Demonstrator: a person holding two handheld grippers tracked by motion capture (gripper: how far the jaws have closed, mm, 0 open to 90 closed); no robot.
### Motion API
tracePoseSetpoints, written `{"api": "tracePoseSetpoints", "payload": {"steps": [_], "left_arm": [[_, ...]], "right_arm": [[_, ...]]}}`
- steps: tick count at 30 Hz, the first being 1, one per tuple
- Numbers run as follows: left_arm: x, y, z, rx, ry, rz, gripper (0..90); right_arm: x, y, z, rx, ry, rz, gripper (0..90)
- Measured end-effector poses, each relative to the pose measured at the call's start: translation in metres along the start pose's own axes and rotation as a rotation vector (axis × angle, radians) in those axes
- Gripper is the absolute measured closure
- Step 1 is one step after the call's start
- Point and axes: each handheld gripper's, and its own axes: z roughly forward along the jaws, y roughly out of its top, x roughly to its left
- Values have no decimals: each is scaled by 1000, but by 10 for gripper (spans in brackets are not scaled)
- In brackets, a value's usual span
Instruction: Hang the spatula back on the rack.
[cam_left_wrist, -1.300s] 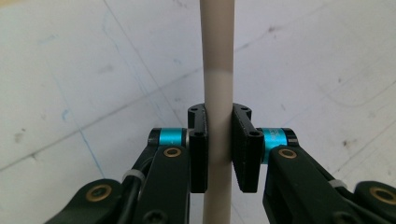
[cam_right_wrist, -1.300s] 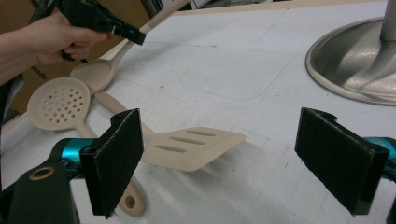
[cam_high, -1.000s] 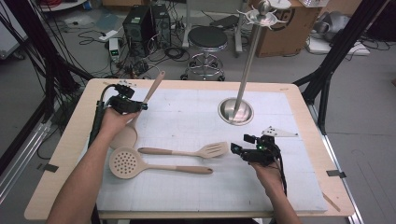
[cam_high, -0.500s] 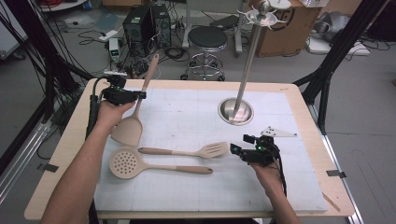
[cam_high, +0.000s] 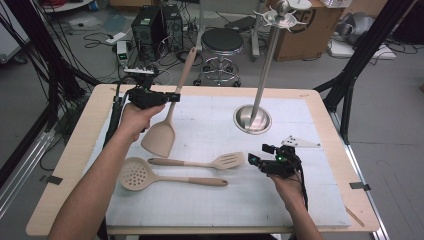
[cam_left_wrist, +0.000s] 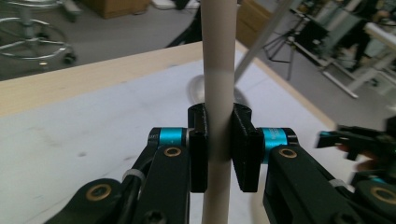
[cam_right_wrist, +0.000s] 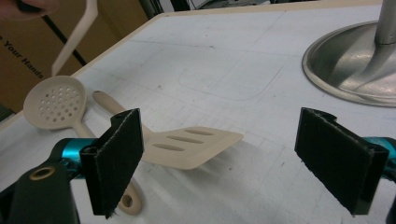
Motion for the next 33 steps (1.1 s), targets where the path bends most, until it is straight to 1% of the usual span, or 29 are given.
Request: {"api": "tracePoseSetpoints", "payload": {"steps": [3, 4, 5, 7, 8, 9, 10, 12, 14, 15, 17, 19, 21, 22, 23, 24, 27, 29, 33], "left_arm": [[-18, 5, 8, 4, -20, 33, 785], [-25, 6, 11, 13, -35, 47, 785], [-30, 7, 14, 16, -41, 55, 785], [-43, 9, 20, 29, -60, 85, 784], [-49, 10, 23, 26, -74, 92, 784], [-55, 12, 26, 17, -100, 97, 784], [-59, 13, 28, 7, -118, 89, 784], [-64, 15, 33, 0, -154, 83, 785], [-71, 18, 37, -6, -177, 95, 784], [-74, 20, 39, -7, -182, 104, 784], [-78, 23, 42, -11, -192, 104, 784], [-82, 25, 45, -16, -192, 111, 784], [-83, 27, 47, -25, -202, 107, 784], [-85, 28, 49, -38, -205, 102, 784], [-86, 28, 50, -47, -215, 93, 784], [-86, 29, 51, -51, -223, 88, 784], [-91, 33, 56, -61, -238, 100, 784], [-95, 36, 58, -76, -261, 94, 784], [-103, 44, 60, -113, -278, 119, 784]], "right_arm": [[0, 0, 0, -1, 1, 0, 148], [0, 0, 0, -1, 1, -1, 148], [0, 0, 0, -1, 1, 0, 148], [-1, 0, -1, 0, 1, 1, 148], [-1, 0, -1, 1, -1, 6, 148], [-3, -1, -1, -2, -3, -1, 148], [-4, -1, -2, -2, -4, 6, 148], [-5, -2, -3, -5, -6, 11, 148], [-6, -2, -5, -9, -9, 13, 148], [-6, -2, -6, -13, -11, 14, 148], [-7, -2, -7, -12, -12, 14, 148], [-8, -3, -7, -7, -17, 15, 149], [-10, -4, -7, -9, -19, 17, 149], [-11, -5, -8, -7, -18, 23, 149], [-12, -5, -8, -14, -18, 19, 149], [-12, -5, -9, -12, -17, 26, 149], [-12, -5, -9, -16, -18, 26, 149], [-13, -5, -9, -16, -19, 23, 149], [-13, -5, -10, -17, -19, 27, 149]]}}
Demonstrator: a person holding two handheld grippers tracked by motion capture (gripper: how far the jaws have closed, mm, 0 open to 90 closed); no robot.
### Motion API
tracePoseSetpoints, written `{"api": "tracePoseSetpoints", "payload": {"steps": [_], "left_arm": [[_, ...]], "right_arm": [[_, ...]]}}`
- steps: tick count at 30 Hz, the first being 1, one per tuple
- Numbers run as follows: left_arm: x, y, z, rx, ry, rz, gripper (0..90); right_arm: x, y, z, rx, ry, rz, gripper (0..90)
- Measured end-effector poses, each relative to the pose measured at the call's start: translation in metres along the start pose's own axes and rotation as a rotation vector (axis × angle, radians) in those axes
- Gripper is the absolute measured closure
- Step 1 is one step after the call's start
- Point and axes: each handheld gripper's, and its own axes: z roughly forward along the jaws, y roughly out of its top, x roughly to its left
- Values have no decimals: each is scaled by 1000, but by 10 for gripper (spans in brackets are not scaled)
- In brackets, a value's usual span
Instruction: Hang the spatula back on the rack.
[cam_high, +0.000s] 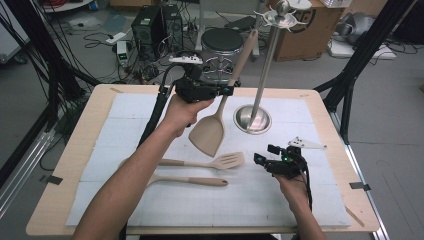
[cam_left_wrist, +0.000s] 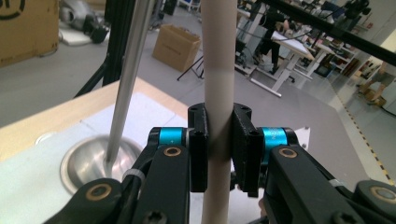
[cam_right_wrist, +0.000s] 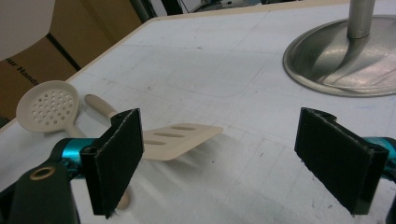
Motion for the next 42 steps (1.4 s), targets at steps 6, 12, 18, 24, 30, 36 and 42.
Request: {"api": "tracePoseSetpoints", "payload": {"steps": [6, 12, 18, 24, 30, 36, 42], "left_arm": [[-3, 4, 5, -23, -12, 31, 784], [0, 8, 12, -27, -17, 21, 784], [2, 14, 18, -29, -18, 13, 784], [13, 12, 21, -33, -17, -6, 784], [16, 10, 25, -51, -49, -15, 784], [17, 9, 26, -39, -59, -8, 784], [21, 6, 33, -17, -57, -32, 784]], "right_arm": [[-1, 0, -1, -6, -1, 2, 149], [-1, 0, -1, -6, 1, 5, 149], [-1, 0, -3, -11, 4, 11, 149], [-2, 1, -6, -21, 4, 12, 149], [-3, 0, -6, -17, 5, 15, 149], [-4, 0, -6, -17, 4, 23, 149], [-3, 0, -6, -16, 5, 15, 149]]}}
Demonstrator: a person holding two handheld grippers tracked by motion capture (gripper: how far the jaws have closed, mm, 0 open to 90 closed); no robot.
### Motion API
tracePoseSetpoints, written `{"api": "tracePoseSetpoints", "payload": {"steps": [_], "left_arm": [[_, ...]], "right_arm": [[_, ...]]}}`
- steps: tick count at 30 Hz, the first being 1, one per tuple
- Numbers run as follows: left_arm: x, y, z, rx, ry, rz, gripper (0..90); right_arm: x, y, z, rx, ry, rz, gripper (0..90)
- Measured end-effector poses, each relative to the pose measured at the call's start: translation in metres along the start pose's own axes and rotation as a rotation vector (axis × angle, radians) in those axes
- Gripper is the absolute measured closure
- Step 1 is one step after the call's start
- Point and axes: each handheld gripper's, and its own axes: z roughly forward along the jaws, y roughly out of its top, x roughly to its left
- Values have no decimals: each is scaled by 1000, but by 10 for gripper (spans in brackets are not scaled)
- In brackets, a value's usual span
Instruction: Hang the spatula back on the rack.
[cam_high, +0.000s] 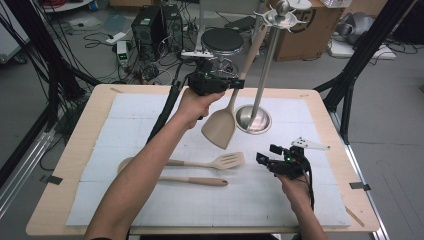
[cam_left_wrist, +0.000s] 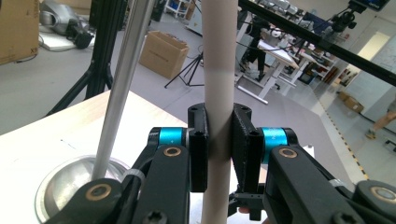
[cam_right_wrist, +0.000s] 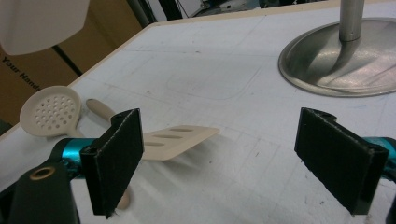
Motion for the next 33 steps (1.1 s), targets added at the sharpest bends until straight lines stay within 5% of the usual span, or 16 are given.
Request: {"api": "tracePoseSetpoints", "payload": {"steps": [8, 13, 20, 22, 33], "left_arm": [[4, -3, 6, -8, -22, -24, 781], [10, -6, 10, -6, -19, -76, 753], [14, -5, 6, -10, 14, -104, 516], [13, -4, 4, -7, 46, -83, 463], [6, -10, -7, -20, 38, 11, 338]], "right_arm": [[0, 0, -1, -4, -6, 3, 149], [1, 0, -1, 0, 0, 2, 149], [0, -1, -1, -3, -3, 0, 149], [0, -1, -1, -2, -3, -2, 149], [1, -1, 0, -2, -2, -5, 149]]}}
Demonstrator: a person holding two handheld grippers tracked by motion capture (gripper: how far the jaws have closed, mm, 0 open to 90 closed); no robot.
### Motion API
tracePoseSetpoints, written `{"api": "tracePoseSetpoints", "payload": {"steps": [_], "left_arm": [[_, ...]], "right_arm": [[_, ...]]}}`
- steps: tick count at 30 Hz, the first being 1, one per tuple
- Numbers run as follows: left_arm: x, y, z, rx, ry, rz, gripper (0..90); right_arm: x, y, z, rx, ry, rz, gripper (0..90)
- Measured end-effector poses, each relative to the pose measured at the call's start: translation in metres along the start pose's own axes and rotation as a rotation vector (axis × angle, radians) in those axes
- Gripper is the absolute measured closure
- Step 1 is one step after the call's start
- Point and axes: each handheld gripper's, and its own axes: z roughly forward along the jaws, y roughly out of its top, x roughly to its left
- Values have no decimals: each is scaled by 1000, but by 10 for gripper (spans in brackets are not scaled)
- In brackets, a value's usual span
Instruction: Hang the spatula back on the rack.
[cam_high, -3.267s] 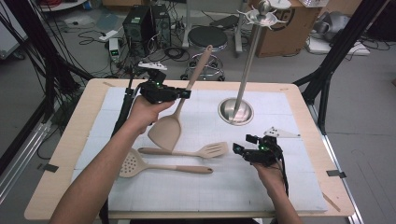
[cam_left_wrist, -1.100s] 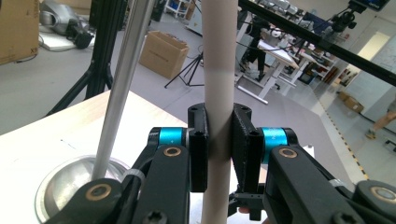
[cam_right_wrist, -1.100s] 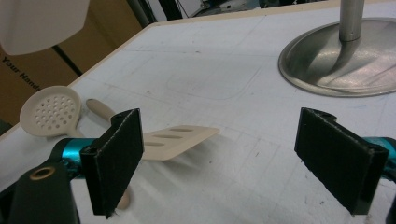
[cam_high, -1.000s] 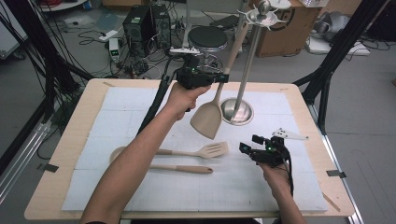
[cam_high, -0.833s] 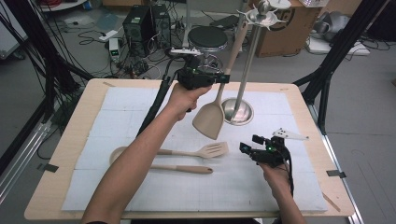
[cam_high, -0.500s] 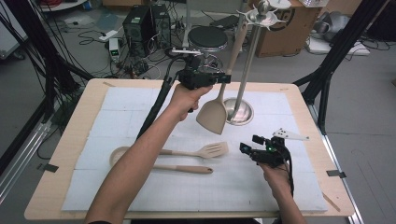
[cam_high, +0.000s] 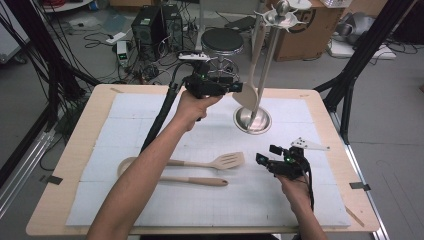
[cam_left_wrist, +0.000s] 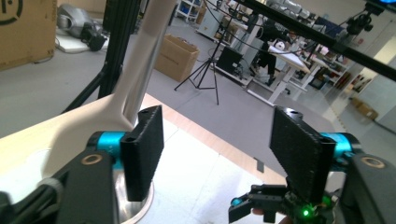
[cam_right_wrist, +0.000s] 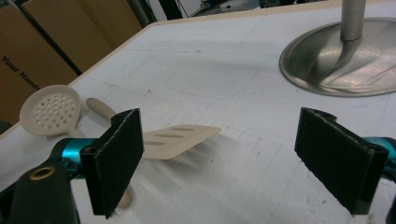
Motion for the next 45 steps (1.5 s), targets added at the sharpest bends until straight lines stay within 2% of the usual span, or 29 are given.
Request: {"api": "tracePoseSetpoints", "payload": {"steps": [1, 7, 11, 14, 21, 31, 40, 45], "left_arm": [[0, -2, -2, -6, 1, 0, 312], [7, -14, -15, -28, 29, -20, 294], [10, -26, -26, -52, 53, -15, 291], [12, -33, -33, -53, 64, -26, 254], [12, -45, -48, -53, 97, -6, 245], [9, -65, -73, -67, 113, 2, 246], [11, -91, -92, -71, 146, -16, 244], [15, -97, -99, -86, 158, -36, 240]], "right_arm": [[0, 0, 0, 0, 1, 2, 149], [0, 0, 0, -1, 0, 3, 149], [0, 0, 1, 3, 1, -2, 149], [1, 0, 1, 5, -1, -3, 148], [2, 0, 1, 4, -3, -3, 149], [3, 0, 3, 8, -3, -1, 148], [3, 1, 5, 6, -1, -4, 149], [4, 0, 7, 10, 0, -4, 148]]}}
